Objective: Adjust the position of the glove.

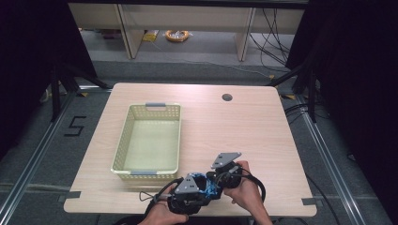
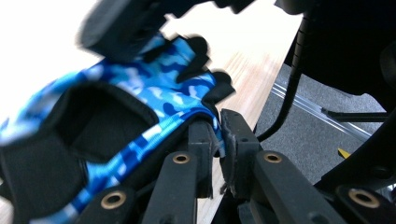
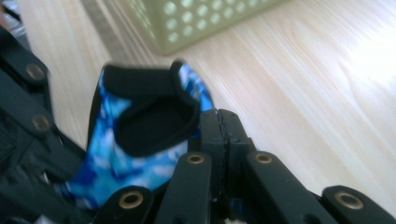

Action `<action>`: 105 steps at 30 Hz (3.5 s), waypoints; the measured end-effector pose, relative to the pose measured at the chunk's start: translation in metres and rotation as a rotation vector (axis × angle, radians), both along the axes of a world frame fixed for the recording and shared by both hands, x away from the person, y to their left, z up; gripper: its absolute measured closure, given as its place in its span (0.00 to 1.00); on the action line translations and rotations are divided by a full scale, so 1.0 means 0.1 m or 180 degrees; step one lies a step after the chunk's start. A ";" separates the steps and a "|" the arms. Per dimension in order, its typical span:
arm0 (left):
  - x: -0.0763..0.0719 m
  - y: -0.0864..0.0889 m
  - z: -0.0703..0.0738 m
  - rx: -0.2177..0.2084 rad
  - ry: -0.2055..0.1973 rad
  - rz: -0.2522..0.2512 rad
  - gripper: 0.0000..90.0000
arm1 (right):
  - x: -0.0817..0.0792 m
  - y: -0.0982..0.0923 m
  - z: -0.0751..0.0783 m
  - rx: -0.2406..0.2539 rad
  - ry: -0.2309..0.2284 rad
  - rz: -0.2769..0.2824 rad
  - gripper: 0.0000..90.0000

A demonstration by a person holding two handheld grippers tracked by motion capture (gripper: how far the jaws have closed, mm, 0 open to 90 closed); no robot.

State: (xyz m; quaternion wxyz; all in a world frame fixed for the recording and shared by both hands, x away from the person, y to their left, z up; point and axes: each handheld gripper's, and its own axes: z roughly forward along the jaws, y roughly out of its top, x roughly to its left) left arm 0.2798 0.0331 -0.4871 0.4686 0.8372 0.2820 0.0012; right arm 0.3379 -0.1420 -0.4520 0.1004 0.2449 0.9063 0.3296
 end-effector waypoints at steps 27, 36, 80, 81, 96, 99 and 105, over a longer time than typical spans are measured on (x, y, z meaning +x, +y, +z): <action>-0.06 0.60 0.19 -0.0191 -0.0117 0.0066 0.54 | 0.04 -0.20 -0.09 0.0010 -0.0012 -0.0205 0.73; 0.06 0.83 -0.07 0.0105 0.0076 0.0262 0.49 | -0.17 -0.45 -0.25 0.0089 0.0259 -0.0550 0.66; 0.25 0.75 -0.23 0.0124 0.0717 0.0599 0.55 | -0.20 -0.17 -0.47 0.0119 0.0539 -0.0512 0.83; 0.23 0.75 -0.23 0.0113 0.0746 0.0611 0.55 | -0.19 -0.18 -0.49 0.0108 0.0468 -0.0492 0.83; 0.23 0.71 -0.30 -0.0073 0.0931 0.0623 0.67 | -0.23 -0.20 -0.50 0.0167 0.0466 -0.0558 0.83; 0.23 0.68 -0.29 -0.0094 0.0925 0.0602 0.71 | -0.23 -0.20 -0.50 0.0165 0.0452 -0.0547 0.83; 0.27 0.65 -0.28 -0.0146 0.0774 0.0630 0.83 | -0.25 -0.20 -0.50 0.0195 0.0516 -0.0588 0.83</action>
